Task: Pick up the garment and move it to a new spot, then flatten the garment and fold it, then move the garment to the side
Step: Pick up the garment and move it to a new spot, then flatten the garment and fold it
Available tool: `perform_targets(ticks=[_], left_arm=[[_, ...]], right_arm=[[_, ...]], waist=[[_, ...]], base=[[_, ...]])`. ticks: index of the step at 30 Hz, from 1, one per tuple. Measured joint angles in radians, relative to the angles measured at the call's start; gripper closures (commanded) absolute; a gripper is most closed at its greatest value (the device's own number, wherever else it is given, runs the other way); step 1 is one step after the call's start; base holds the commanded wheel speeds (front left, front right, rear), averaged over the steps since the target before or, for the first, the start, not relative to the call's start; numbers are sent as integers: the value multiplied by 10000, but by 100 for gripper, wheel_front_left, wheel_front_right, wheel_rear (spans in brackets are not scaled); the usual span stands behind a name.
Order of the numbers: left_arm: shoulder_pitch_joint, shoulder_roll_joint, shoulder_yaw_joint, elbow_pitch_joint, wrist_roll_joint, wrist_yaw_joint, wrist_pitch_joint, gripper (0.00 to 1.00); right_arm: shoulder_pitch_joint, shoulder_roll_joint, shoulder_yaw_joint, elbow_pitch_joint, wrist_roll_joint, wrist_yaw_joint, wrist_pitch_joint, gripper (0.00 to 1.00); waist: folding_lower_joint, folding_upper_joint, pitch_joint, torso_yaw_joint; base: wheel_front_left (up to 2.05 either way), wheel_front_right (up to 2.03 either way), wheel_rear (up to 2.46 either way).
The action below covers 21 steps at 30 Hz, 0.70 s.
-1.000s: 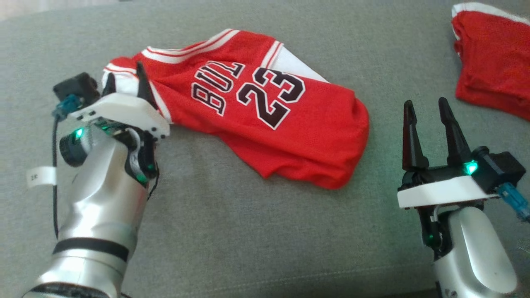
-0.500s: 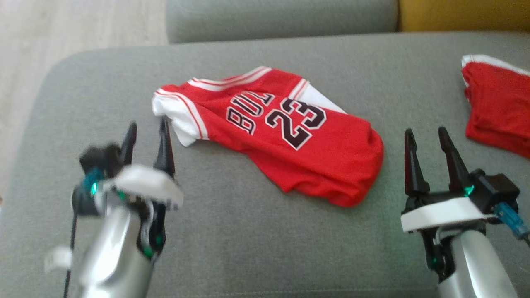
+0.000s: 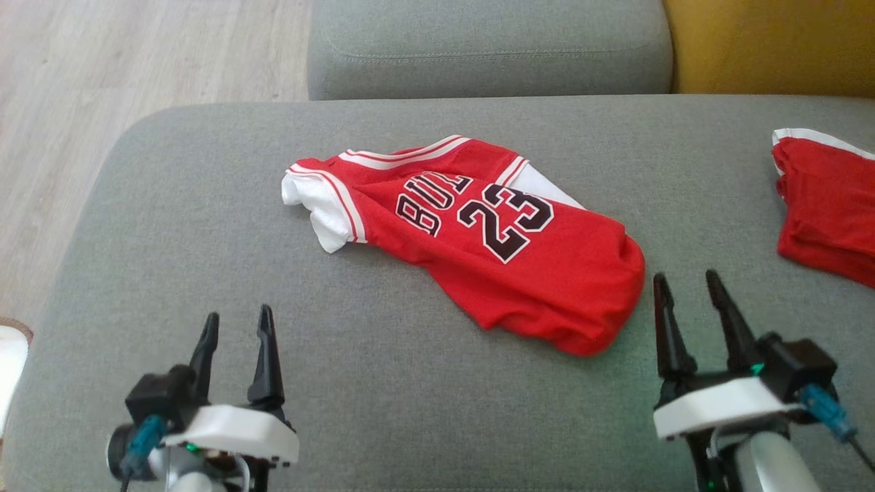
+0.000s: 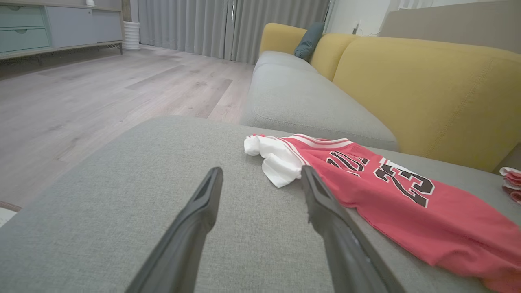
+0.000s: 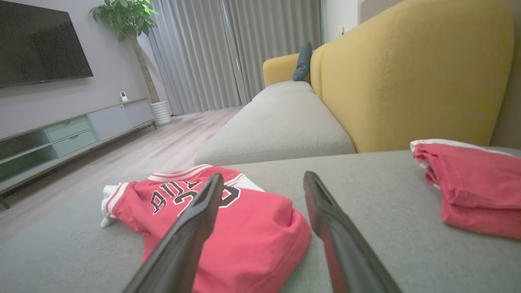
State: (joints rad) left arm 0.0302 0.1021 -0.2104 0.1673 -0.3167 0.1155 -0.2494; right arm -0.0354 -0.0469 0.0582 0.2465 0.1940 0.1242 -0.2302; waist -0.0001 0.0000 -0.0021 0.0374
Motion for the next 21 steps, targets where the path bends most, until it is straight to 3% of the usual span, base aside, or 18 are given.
perform_targets(ticks=[21], left_arm=[[297,-234,-8,-8,249,-111,0,0]], right_arm=[[125,2,320,443,100,0,-176,0]], waist=[[0,0,-158,-125]], base=[[0,0,0]])
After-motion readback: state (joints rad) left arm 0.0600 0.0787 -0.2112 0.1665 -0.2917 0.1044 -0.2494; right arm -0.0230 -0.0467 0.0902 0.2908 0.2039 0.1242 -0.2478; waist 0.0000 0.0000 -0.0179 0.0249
